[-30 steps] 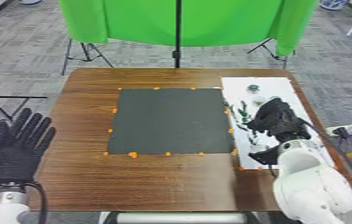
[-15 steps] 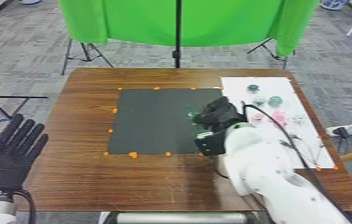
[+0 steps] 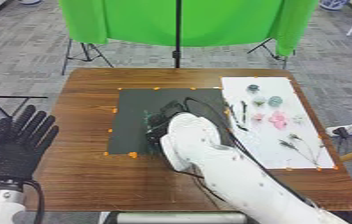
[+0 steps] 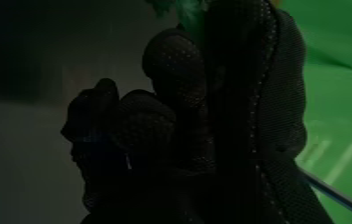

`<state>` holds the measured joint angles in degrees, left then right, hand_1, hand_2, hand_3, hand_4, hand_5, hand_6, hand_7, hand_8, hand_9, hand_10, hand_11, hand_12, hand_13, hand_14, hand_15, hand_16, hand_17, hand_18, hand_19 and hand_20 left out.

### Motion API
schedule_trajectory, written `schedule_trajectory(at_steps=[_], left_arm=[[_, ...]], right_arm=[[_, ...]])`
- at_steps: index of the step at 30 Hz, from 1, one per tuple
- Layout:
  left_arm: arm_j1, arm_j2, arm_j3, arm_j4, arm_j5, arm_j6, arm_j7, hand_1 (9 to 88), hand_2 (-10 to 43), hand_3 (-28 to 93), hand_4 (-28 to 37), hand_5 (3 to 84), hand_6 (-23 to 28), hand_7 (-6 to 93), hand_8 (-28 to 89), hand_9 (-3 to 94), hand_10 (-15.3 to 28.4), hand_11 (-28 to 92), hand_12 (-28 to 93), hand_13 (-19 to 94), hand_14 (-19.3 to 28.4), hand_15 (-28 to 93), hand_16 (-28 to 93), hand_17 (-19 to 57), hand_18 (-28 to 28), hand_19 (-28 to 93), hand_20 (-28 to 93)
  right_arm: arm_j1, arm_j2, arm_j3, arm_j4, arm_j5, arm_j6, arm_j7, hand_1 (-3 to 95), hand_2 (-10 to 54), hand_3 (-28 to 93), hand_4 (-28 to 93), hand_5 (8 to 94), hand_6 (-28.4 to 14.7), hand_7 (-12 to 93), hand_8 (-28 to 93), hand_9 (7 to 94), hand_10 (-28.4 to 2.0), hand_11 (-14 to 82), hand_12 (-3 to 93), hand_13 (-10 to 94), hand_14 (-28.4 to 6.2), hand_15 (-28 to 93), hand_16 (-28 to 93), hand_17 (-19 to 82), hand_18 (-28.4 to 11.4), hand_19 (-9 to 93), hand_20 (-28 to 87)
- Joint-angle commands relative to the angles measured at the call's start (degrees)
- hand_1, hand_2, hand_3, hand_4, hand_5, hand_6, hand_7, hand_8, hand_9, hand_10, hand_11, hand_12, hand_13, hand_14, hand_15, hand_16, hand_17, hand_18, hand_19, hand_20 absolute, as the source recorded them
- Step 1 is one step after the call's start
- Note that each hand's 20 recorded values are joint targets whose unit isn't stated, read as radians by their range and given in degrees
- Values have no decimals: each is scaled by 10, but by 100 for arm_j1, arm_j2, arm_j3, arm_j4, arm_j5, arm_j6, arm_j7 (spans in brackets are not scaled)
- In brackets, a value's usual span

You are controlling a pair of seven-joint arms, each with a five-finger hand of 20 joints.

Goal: Arrange flowers

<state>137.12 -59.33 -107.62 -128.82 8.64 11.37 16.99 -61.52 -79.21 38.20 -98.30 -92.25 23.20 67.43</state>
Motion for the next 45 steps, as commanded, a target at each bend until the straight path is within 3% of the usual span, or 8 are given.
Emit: schedule_trajectory(at_steps=[1, 7, 12, 14, 16, 26, 34, 45], left_arm=[[60, 60, 85, -29, -36, 101, -16, 243, 172, 747, -283, 424, 80, 58, -72, 349, 132, 124, 94, 265, 123, 211, -40, -32, 110, 204, 128], [-55, 33, 160, 6, -23, 79, -3, 244, 173, 747, -283, 424, 80, 58, -72, 349, 133, 124, 94, 265, 124, 212, -40, -32, 110, 204, 128], [-23, -12, 125, 23, -30, 50, 20, 244, 173, 747, -283, 424, 80, 59, -72, 349, 133, 125, 94, 265, 124, 215, -39, -32, 110, 204, 128], [-37, -15, 134, 34, -34, 65, 11, 244, 173, 747, -283, 425, 79, 60, -72, 349, 134, 126, 95, 265, 125, 216, -39, -32, 110, 205, 128], [-90, -22, 140, 66, -31, 43, -23, 244, 173, 747, -283, 426, 80, 62, -73, 349, 134, 127, 96, 264, 125, 218, -39, -32, 110, 205, 128], [36, -155, 51, 29, -30, 35, 42, 244, 173, 749, -283, 425, 80, 62, -73, 349, 135, 131, 99, 264, 128, 222, -37, -32, 110, 205, 129], [84, -165, 104, -2, -35, 57, 107, 245, 175, 747, -283, 425, 80, 64, -72, 349, 135, 135, 102, 264, 129, 226, -37, -33, 110, 206, 129], [47, -117, 160, 10, 9, 85, -6, 246, 177, 746, -283, 427, 81, 67, -73, 349, 137, 140, 105, 264, 130, 230, -36, -33, 110, 207, 129]], right_arm=[[374, -743, -130, 753, 238, 94, 381, 907, -95, -283, 565, 751, -23, 489, 186, 804, -128, 374, 534, 727, -147, 785, 334, 380, -284, 901, 404], [270, -902, -32, 1141, 103, 341, 529, 894, -95, -283, 570, 639, -52, 534, 114, 734, -152, 360, 459, 670, -150, 768, 320, 341, -284, 892, 373], [256, -822, -83, 1130, 0, 858, 534, 836, -95, -283, 650, 598, -96, 366, -46, 668, -185, 347, 321, 628, -159, 729, 281, 313, -284, 886, 305], [232, -750, -93, 1051, 14, 864, 467, 497, -95, 674, -85, 615, -100, 288, -138, 665, -196, 367, 270, 631, -168, 744, 215, 311, -284, 894, 279], [238, -628, -148, 915, 66, 883, 462, 438, -95, 829, -213, 616, -105, 251, -146, 669, -201, 361, 251, 631, -170, 739, 207, 311, -284, 895, 274], [26, 79, -151, -115, 254, 774, 62, 412, -95, 843, -202, 604, -127, 153, -121, 681, -213, 371, 209, 641, -182, 747, 215, 318, -284, 904, 286], [-10, 436, -247, -548, 532, -1040, -249, 340, -19, 811, -187, 595, -156, 74, -99, 706, -225, 370, 225, 653, -189, 766, 240, 326, -284, 917, 307], [-305, 347, -328, -552, 616, -1319, -22, 305, 24, 789, -174, 587, -176, 50, -93, 712, -238, 342, 229, 650, -203, 768, 253, 324, -284, 915, 326]])
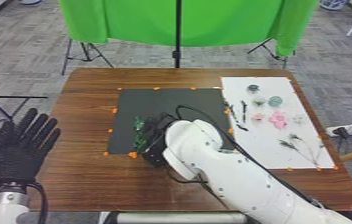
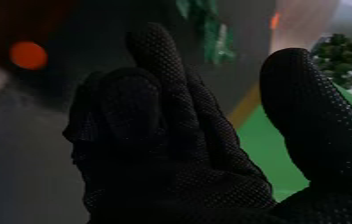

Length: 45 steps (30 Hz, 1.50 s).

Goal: Arrange flowers

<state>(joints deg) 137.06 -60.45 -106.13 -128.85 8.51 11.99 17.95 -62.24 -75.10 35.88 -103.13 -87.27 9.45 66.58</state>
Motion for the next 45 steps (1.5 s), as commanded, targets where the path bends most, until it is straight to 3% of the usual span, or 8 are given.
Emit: schedule_trajectory(at_steps=[1, 7, 13, 14, 19, 23, 32, 45], left_arm=[[29, 4, 20, 21, 25, 34, -120, 246, 177, 746, -283, 427, 81, 67, -73, 349, 137, 140, 105, 265, 130, 231, -36, -33, 110, 206, 129], [-213, 194, 185, 149, -150, 258, -252, 246, 177, 746, -283, 427, 81, 68, -72, 350, 137, 143, 106, 265, 131, 234, -36, -33, 110, 208, 130], [-375, 150, 255, 206, -42, 195, -323, 246, 178, 747, -283, 429, 82, 70, -73, 350, 138, 144, 106, 266, 131, 239, -36, -34, 111, 211, 131], [-366, 216, 285, 216, -104, 194, -223, 246, 178, 747, -283, 429, 82, 70, -73, 351, 138, 145, 106, 266, 132, 239, -36, -35, 111, 212, 131], [-249, 50, 224, 174, -118, 162, -116, 246, 178, 747, -283, 429, 82, 70, -73, 351, 138, 146, 107, 265, 132, 242, -37, -35, 111, 213, 131], [-213, -119, 151, 156, -89, 176, -181, 246, 179, 747, -283, 429, 82, 71, -73, 351, 138, 146, 106, 265, 133, 243, -38, -35, 111, 213, 131], [-214, -220, 67, 142, -10, 129, -167, 246, 179, 747, -283, 429, 83, 71, -73, 351, 138, 147, 107, 266, 133, 246, -38, -35, 112, 214, 131], [-68, -235, 7, 48, -5, 81, -53, 247, 179, 748, -283, 431, 84, 72, -73, 351, 138, 147, 107, 267, 133, 247, -39, -35, 112, 214, 130]], right_arm=[[-262, -96, -95, -83, 143, 4, 71, 305, 26, 788, -174, 590, -175, 50, -93, 713, -238, 342, 229, 650, -203, 768, 254, 324, -284, 915, 327], [-371, -402, -33, -61, 368, -34, 173, 301, 34, 785, -173, 603, -169, 54, -94, 718, -237, 339, 232, 651, -203, 768, 255, 323, -284, 912, 338], [-325, -426, -85, -162, 259, -40, 55, 300, 42, 780, -174, 599, -165, 52, -93, 715, -238, 327, 227, 645, -205, 763, 257, 317, -284, 904, 346], [-304, -406, -72, -154, 196, 14, 54, 300, 42, 781, -173, 599, -164, 52, -93, 715, -237, 325, 227, 645, -205, 763, 257, 316, -284, 903, 347], [-199, -195, 110, -267, 294, 124, -78, 300, 43, 780, -173, 596, -165, 51, -92, 715, -238, 320, 225, 645, -206, 763, 257, 315, -284, 900, 359], [-258, 192, 394, -636, 393, 129, -235, 298, 44, 779, -172, 597, -165, 51, -92, 716, -238, 318, 224, 646, -208, 765, 257, 316, -284, 898, 368], [-894, 1360, 1871, -1542, -926, -493, -1360, 316, 32, 760, -173, 658, -131, 73, -90, 748, -229, 311, 228, 666, -196, 781, 271, 330, -284, 916, 397], [-3268, 2818, 4370, -2163, -2696, -1221, -1112, 359, -95, 734, -212, 625, -131, 77, -90, 612, -244, 196, 188, 547, -221, 745, 261, 290, -284, 897, 421]])
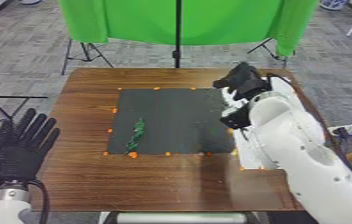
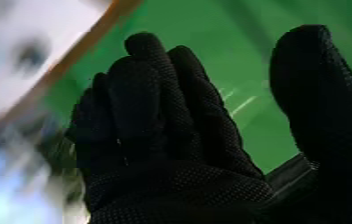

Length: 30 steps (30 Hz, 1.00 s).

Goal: Arrange flowers

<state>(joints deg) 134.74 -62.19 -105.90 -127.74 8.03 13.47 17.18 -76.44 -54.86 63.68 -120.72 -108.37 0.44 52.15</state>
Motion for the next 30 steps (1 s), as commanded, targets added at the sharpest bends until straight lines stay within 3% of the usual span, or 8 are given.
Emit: schedule_trajectory(at_steps=[1, 5, 13, 15, 17, 23, 26, 30], left_arm=[[175, -72, -5, -67, 28, -61, 47, 247, 179, 749, -283, 432, 84, 72, -72, 351, 138, 148, 107, 267, 133, 248, -39, -34, 112, 214, 130], [151, -75, 62, -61, 13, -49, 37, 246, 179, 751, -283, 434, 85, 72, -73, 353, 138, 148, 107, 268, 134, 249, -39, -34, 112, 213, 130], [215, -97, -41, -91, 74, -106, 76, 248, 179, 751, -283, 433, 84, 72, -73, 353, 137, 149, 108, 268, 134, 250, -39, -35, 112, 213, 131], [211, -94, -2, -92, 65, -7, 46, 256, 186, 772, -280, 433, 84, 73, -73, 353, 137, 149, 107, 268, 134, 251, -39, -35, 112, 213, 131], [264, -124, 26, -107, 18, -42, 44, 261, 188, 782, -275, 433, 84, 73, -73, 353, 137, 148, 107, 268, 134, 251, -40, -34, 112, 213, 131], [219, -130, 75, -92, 44, -10, 15, 264, 186, 777, -274, 431, 83, 73, -73, 353, 138, 149, 108, 268, 134, 251, -40, -36, 113, 216, 132], [213, -151, 75, -90, 50, 4, -3, 264, 185, 775, -276, 431, 83, 74, -73, 353, 137, 149, 107, 269, 134, 250, -40, -35, 113, 216, 131], [245, -148, 125, -123, -36, 112, 50, 263, 183, 772, -279, 431, 84, 74, -73, 352, 137, 150, 108, 268, 134, 251, -40, -36, 114, 217, 131]], right_arm=[[-2032, 833, 1725, -432, -675, -401, 338, 361, -95, 734, -216, 622, -131, 76, -90, 607, -242, 193, 187, 543, -222, 742, 259, 286, -284, 896, 422], [-2779, 900, 2331, -610, -968, -589, 411, 368, -95, 739, -243, 606, -129, 74, -90, 581, -236, 176, 182, 517, -218, 725, 251, 272, -284, 885, 426], [-3896, 656, 3052, -886, -1166, -860, 683, 372, -95, 745, -279, 593, -128, 74, -91, 566, -233, 167, 180, 505, -216, 719, 246, 263, -284, 873, 438], [-4129, 595, 3136, -905, -1231, -766, 682, 377, -95, 747, -281, 589, -127, 74, -91, 564, -232, 166, 180, 505, -216, 718, 244, 263, -284, 872, 440], [-4197, 541, 3102, -823, -1329, -554, 687, 381, -95, 754, -282, 587, -125, 75, -90, 566, -232, 166, 179, 507, -214, 717, 240, 264, -284, 871, 441], [-4233, 466, 3084, -639, -1317, -786, 752, 387, -95, 763, -282, 594, -121, 81, -92, 575, -227, 168, 176, 520, -208, 713, 232, 267, -284, 870, 441], [-4186, 463, 2932, -412, -1583, -588, 766, 398, -95, 766, -282, 596, -118, 84, -92, 579, -222, 172, 176, 521, -206, 713, 230, 267, -284, 870, 441], [-4108, 543, 2610, 38, -2256, 331, 676, 450, -95, 782, -281, 658, -85, 133, -105, 629, -199, 195, 177, 574, -178, 711, 236, 303, -274, 886, 429]])
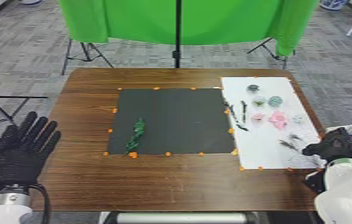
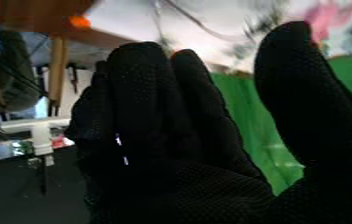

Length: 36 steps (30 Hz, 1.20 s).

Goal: Arrange flowers

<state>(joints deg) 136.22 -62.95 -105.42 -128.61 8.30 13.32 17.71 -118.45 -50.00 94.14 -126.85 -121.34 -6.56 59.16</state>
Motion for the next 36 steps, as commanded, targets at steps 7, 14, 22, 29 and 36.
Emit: schedule_trajectory(at_steps=[7, 14, 22, 29, 36], left_arm=[[140, -108, 73, -39, -54, 94, -25, 261, 182, 768, -282, 435, 85, 78, -73, 355, 139, 153, 109, 270, 135, 259, -38, -36, 114, 219, 132], [163, -124, 117, -47, -47, 59, -42, 259, 181, 770, -283, 436, 85, 79, -74, 355, 139, 156, 110, 269, 136, 262, -39, -37, 114, 221, 133], [215, -144, 113, -58, -50, 53, -46, 258, 181, 769, -283, 436, 85, 79, -75, 356, 139, 159, 111, 269, 136, 263, -40, -37, 115, 223, 134], [173, -133, 139, -48, -50, 49, -78, 259, 181, 767, -283, 436, 86, 78, -74, 356, 140, 159, 110, 269, 136, 264, -39, -37, 115, 225, 134], [264, -153, 112, -66, -58, 30, -49, 259, 180, 768, -283, 436, 86, 78, -74, 355, 139, 158, 110, 269, 136, 264, -39, -37, 115, 225, 133]], right_arm=[[236, 81, -649, 895, -1060, 1352, 12, 544, -95, 706, -283, 731, -58, 264, 30, 735, -162, 226, 262, 641, -150, 714, 268, 333, -264, 904, 405], [167, 52, -672, 825, -1067, 1589, -56, 516, -95, 739, -282, 724, -59, 260, 31, 733, -165, 238, 285, 645, -150, 717, 286, 336, -265, 910, 400], [429, 124, -933, 1106, -899, 1343, -157, 464, -95, 786, -282, 702, -53, 227, -80, 700, -176, 262, 203, 620, -157, 717, 267, 325, -261, 907, 401], [558, 121, -1098, 1172, -930, 1569, -74, 574, -95, 700, -282, 770, -46, 283, 45, 811, -141, 151, 386, 662, -146, 707, 276, 341, -261, 904, 406], [470, 192, -957, 590, -723, 1851, -5, 547, -95, 750, -250, 764, -46, 342, 128, 820, -141, 191, 450, 675, -146, 725, 283, 355, -265, 921, 408]])
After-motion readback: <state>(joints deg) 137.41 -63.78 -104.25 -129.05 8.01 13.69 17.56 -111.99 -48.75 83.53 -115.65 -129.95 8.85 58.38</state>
